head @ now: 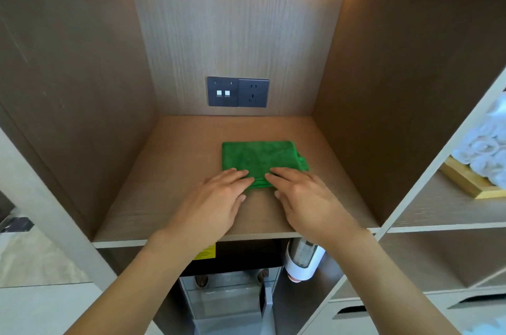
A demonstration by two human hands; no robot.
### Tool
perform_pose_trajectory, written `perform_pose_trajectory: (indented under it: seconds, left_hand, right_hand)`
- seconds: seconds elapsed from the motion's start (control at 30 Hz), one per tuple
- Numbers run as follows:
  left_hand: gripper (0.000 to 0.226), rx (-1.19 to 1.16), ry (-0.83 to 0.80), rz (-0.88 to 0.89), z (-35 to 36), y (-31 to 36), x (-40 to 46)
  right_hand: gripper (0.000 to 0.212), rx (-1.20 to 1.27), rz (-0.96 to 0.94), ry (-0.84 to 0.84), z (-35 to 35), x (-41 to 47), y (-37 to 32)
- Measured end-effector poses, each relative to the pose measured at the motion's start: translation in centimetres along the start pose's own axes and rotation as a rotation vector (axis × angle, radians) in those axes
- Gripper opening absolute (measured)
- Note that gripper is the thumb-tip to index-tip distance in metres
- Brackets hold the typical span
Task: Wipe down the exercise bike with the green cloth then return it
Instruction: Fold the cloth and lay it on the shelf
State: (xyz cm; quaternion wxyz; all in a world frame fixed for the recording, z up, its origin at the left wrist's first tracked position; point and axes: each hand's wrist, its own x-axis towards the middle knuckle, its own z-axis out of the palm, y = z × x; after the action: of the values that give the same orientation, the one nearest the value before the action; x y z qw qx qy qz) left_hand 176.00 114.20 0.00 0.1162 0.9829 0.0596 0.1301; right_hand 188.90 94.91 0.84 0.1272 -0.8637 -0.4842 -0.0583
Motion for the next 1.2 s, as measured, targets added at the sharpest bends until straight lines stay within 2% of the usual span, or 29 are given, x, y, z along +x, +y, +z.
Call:
perform_pose_trajectory:
  seconds: [0.2, 0.47, 0.7, 1.2]
  left_hand:
    - [0.05, -0.051, -0.091, 0.017, 0.0, -1.0, 1.6]
    - [0.055, -0.043, -0.201, 0.069, 1.2, -1.8, 8.8]
    - [0.063, 0.054, -0.313, 0.037, 1.7, -1.1, 13.7]
    - [0.066, 0.015, -0.277, 0.045, 3.5, -0.6, 18.5]
  right_hand:
    - [0.051, -0.005, 0.089, -0.083, -0.2, 0.5, 0.2]
    - [0.057, -0.038, 0.193, -0.181, -0.2, 4.5, 3.4]
    - [0.057, -0.057, 0.3, -0.242, -0.4, 8.3, 6.4]
    - [0.058, 0.043, 0.402, -0.161, 1.0, 11.6, 9.9]
